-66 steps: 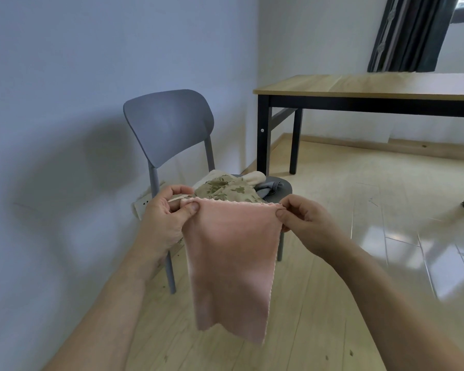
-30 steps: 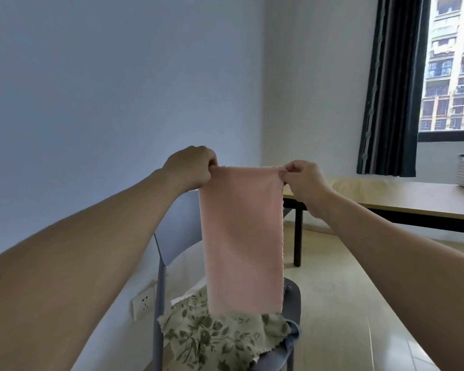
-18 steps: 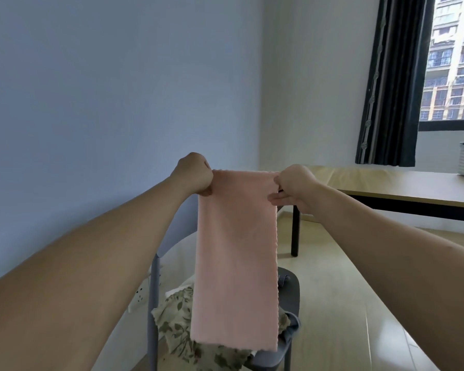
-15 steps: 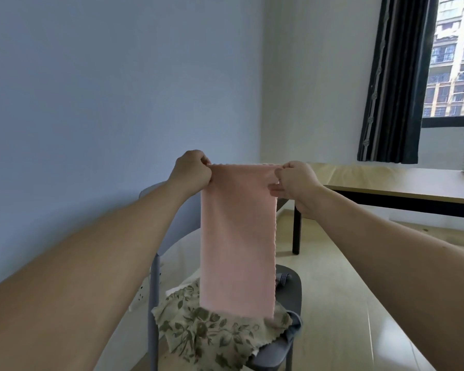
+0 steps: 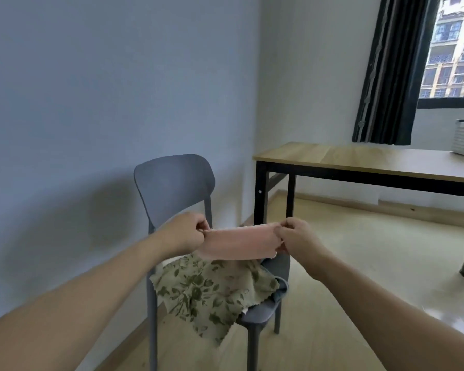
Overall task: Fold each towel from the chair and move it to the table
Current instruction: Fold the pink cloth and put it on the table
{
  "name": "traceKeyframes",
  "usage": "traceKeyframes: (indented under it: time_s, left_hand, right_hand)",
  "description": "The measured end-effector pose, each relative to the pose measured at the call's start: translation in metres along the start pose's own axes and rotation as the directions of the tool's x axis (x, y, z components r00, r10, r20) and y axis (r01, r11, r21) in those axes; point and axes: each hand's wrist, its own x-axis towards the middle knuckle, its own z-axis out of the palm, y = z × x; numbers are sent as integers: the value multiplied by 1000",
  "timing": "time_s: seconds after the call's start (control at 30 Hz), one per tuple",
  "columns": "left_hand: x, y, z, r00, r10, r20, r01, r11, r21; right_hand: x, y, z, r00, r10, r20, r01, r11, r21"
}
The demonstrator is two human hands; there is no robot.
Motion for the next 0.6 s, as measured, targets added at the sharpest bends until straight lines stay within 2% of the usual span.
traceKeyframes:
  time_s: [0.1,0.2,0.27,0.3,0.37,0.5,0.6]
  left_hand:
    - [-17,-9,27,947,-23,320,18,1000,18]
    - [-24,-16,47,814,-54,579,103,993,-52]
    - [-20,-21,58,757,-79,649,160,985,-67]
    - [-15,-23,63,753,-88,652,181,980,-77]
    - [-2,-25,71,791,-98,604,209,971,-115]
    - [41,-38,87,929,-145,340,196,973,-122]
    - [73,-51,104,972,-177,154,194,976,-103]
  right_hand:
    - [-17,35,8,945,271,184,-232,950,-211]
    - [-26,62,11,840,413,352,-293,891,-346]
    - [-25,71,10,786,453,422,-290,871,-396]
    - [-22,73,10,779,459,427,-282,865,-415]
    - [-9,74,11,801,442,404,-278,872,-403]
    - [32,79,19,902,343,262,-264,919,-294]
    - [69,89,32,954,272,129,-245,950,-191]
